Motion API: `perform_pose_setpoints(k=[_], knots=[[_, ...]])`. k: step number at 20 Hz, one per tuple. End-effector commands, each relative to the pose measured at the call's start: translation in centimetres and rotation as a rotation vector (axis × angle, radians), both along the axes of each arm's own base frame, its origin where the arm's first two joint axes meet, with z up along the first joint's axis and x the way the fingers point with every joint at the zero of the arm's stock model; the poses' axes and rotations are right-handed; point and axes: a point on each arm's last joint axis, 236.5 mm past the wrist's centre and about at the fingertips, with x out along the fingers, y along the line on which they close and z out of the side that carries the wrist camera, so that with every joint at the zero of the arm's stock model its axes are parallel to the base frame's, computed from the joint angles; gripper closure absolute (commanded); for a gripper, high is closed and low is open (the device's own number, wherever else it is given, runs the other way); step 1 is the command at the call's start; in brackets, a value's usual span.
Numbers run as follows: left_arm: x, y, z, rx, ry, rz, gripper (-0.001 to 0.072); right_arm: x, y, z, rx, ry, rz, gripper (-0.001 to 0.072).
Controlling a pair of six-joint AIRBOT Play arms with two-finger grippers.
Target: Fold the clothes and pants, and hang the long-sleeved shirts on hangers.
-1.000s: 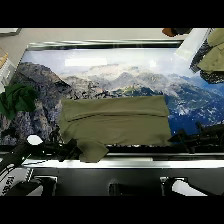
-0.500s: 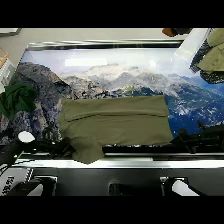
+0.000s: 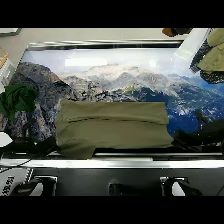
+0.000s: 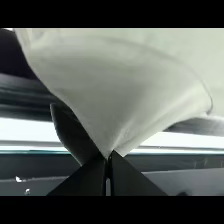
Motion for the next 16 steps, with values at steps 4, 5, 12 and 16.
perform_pose_setpoints(k=[4, 5, 12, 16], knots=[[7.9, 1.9, 1.5, 0.059, -0.161, -0.028, 0.0693, 9.0, 1.0, 2.7, -0.128, -0.168, 0.162, 0.0684], [9.4, 2.2, 1.0, 0.065, -0.166, -0.038, 0.0693, 10.5, 1.2, 2.3, -0.139, -0.167, 0.185, 0.0684], [19.9, 2.9, -1.2, 0.075, -0.172, -0.159, 0.0693, 18.5, 0.3, -0.3, -0.182, -0.165, 0.167, 0.0683], [25.7, 2.1, -1.1, 0.077, -0.217, -0.205, 0.0693, 20.9, -0.1, -1.5, -0.194, -0.2, 0.151, 0.0683]])
